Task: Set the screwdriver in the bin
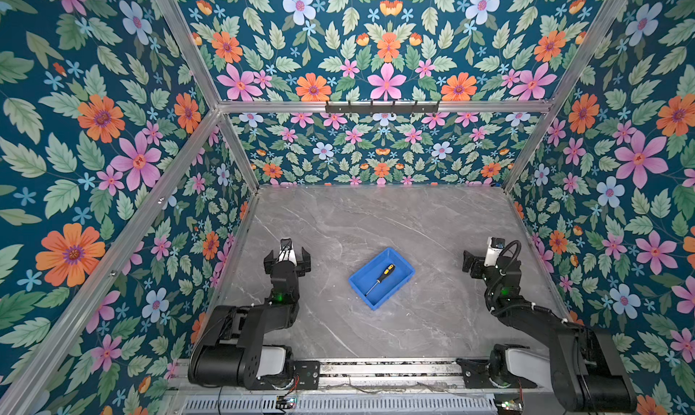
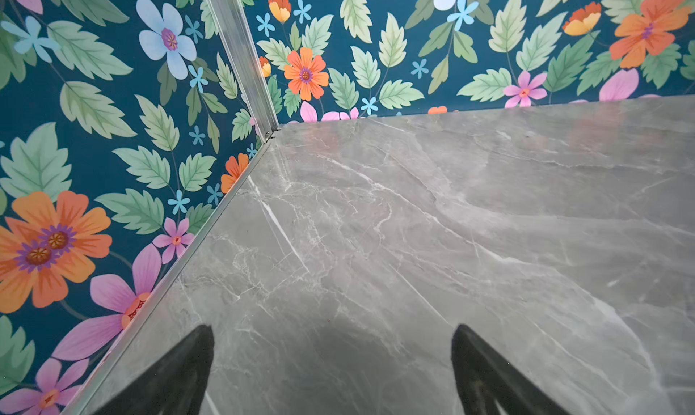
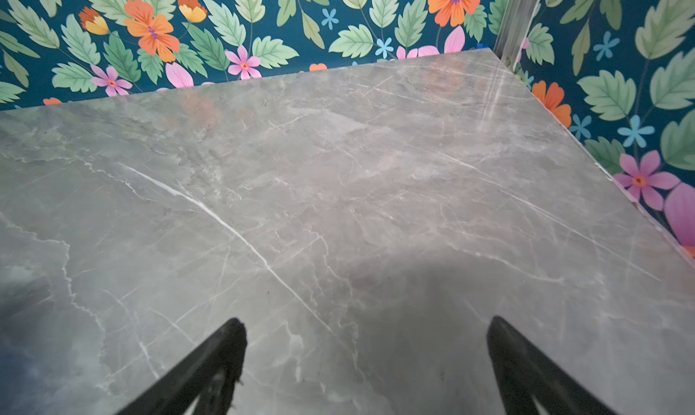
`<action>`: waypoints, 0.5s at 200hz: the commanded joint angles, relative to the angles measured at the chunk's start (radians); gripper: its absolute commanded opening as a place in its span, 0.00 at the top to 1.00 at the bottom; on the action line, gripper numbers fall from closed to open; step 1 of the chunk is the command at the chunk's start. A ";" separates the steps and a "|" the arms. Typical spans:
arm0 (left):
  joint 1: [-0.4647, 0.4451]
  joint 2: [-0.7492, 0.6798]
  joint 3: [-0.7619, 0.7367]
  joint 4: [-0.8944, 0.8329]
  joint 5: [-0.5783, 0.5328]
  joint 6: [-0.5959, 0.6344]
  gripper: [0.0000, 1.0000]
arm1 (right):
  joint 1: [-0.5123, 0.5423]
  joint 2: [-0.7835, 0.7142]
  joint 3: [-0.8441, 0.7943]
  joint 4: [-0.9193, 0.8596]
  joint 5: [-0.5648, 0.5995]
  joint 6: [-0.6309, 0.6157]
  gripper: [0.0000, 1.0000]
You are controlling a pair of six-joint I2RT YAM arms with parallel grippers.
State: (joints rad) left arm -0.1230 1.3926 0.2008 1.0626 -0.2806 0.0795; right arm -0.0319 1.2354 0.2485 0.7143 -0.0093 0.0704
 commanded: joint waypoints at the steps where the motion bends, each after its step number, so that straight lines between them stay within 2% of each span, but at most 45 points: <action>1: 0.012 0.064 0.024 0.166 0.045 -0.031 0.01 | 0.000 0.071 0.012 0.139 -0.032 -0.021 0.01; 46: 0.069 0.212 0.063 0.215 0.109 -0.074 0.00 | 0.000 0.210 0.001 0.292 -0.038 -0.027 0.01; 54: 0.079 0.234 0.070 0.240 0.114 -0.075 0.00 | 0.000 0.200 0.018 0.251 -0.035 -0.027 0.01; 62: 0.085 0.220 0.082 0.179 0.129 -0.086 0.00 | 0.000 0.193 0.044 0.180 -0.037 -0.028 0.01; 100: 0.091 0.229 0.083 0.205 0.136 -0.084 0.00 | -0.011 0.203 0.070 0.147 -0.038 -0.019 0.01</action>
State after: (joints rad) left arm -0.0341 1.6169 0.2813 1.2312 -0.1638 0.0063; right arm -0.0406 1.4384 0.3126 0.8768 -0.0467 0.0486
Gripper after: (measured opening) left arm 0.997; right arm 0.993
